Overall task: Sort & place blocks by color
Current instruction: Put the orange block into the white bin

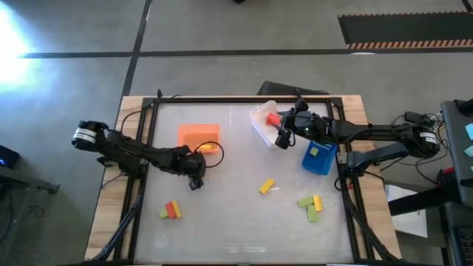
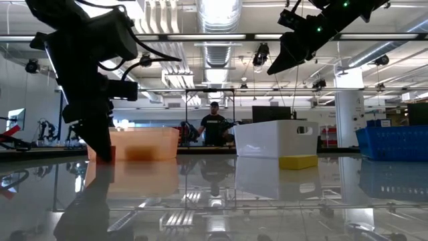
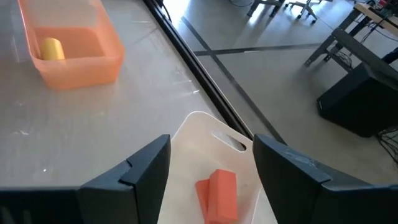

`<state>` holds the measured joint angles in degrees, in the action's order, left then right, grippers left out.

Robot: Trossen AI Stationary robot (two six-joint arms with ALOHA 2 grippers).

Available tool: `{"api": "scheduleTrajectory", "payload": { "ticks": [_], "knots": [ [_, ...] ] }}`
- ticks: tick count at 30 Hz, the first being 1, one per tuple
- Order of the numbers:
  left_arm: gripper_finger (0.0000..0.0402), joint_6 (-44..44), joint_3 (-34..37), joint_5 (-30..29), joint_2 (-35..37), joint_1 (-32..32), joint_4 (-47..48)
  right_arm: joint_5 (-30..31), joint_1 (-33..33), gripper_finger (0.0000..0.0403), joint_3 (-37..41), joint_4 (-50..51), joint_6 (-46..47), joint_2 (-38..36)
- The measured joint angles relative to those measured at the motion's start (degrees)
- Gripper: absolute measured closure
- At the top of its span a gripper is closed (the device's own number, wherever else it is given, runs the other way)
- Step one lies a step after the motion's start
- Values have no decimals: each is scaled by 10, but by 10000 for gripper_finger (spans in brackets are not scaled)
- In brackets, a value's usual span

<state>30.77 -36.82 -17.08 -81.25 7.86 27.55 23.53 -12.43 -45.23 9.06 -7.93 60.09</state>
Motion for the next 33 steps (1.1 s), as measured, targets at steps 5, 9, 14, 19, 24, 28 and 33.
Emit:
{"api": "scheduleTrajectory", "payload": {
  "ticks": [5, 9, 14, 19, 24, 28, 33],
  "knots": [
    [284, 3, -1, 2, 5, 0, 0, 0, 0, 184, 4, 0, -1, 0],
    [284, -12, -12, 3, 31, 0, -46, -13, 0, 184, 5, 0, -5, 0],
    [284, -77, -10, 3, 85, 0, -190, -133, 0, 184, 5, -30, -45, 0],
    [284, -134, -1, 3, 124, 0, -329, -299, 0, 184, 23, -131, -104, 0],
    [284, -158, 6, 6, 126, 0, -457, -369, 9, 184, 85, -311, -160, 0],
    [284, -162, 6, 18, 110, 0, -526, -370, 23, 184, 138, -451, -217, 0],
    [284, -154, 6, 30, 89, -3, -628, -370, 44, 184, 165, -565, -274, 7]
  ]
}}
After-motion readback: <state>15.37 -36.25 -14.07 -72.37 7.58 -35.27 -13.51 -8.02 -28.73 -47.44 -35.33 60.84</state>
